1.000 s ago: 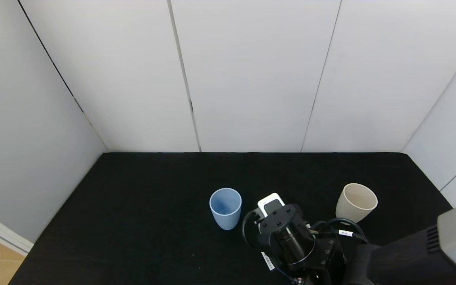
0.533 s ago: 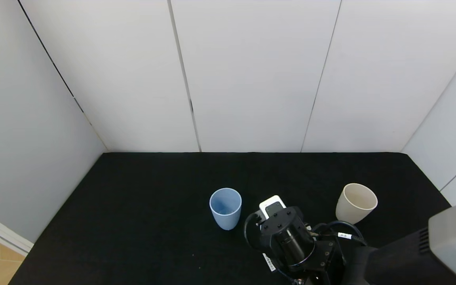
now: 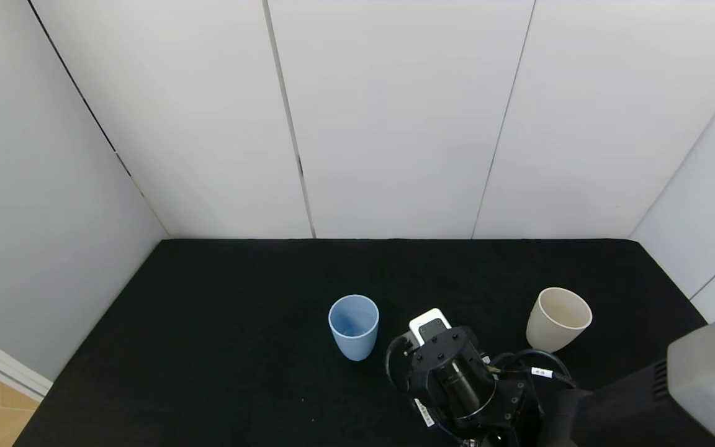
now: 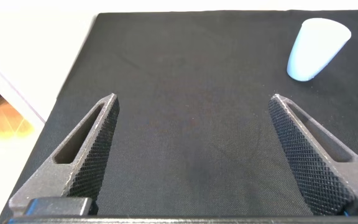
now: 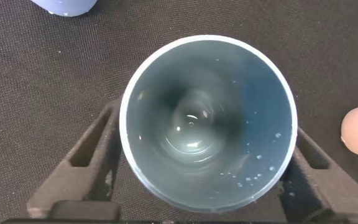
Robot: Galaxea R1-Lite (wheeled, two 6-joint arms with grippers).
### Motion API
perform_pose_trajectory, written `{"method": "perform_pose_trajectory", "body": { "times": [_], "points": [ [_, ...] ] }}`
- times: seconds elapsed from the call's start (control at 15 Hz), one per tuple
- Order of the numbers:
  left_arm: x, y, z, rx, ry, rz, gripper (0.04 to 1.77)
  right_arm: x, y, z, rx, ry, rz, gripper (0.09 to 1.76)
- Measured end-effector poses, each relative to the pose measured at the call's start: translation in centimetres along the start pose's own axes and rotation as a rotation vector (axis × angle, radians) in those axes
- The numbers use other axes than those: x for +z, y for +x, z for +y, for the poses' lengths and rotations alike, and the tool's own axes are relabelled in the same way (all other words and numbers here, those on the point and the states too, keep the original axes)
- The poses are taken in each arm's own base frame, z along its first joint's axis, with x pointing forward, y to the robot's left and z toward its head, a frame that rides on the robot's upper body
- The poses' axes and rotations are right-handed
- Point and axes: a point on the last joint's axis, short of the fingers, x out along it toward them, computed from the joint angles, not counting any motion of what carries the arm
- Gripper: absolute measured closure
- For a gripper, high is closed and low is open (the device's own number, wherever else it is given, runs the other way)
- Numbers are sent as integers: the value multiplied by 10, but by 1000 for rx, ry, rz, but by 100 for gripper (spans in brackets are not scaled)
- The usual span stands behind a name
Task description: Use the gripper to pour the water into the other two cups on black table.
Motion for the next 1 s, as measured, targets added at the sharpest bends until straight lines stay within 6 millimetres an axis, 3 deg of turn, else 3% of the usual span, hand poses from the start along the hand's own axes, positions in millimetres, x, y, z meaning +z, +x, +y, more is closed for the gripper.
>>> {"method": "perform_pose_trajectory", "body": {
  "times": [0.47,0.8,1.0],
  "points": [
    [0,0,0,0,0,0,9,18,-14,-14,-5,44,-57,24],
    [0,0,0,1,0,0,9,36,-40,-35,-12,84,-126,19],
    [0,0,0,0,0,0,9,34,-57,-47,-27,95,-144,18]
  ]
}}
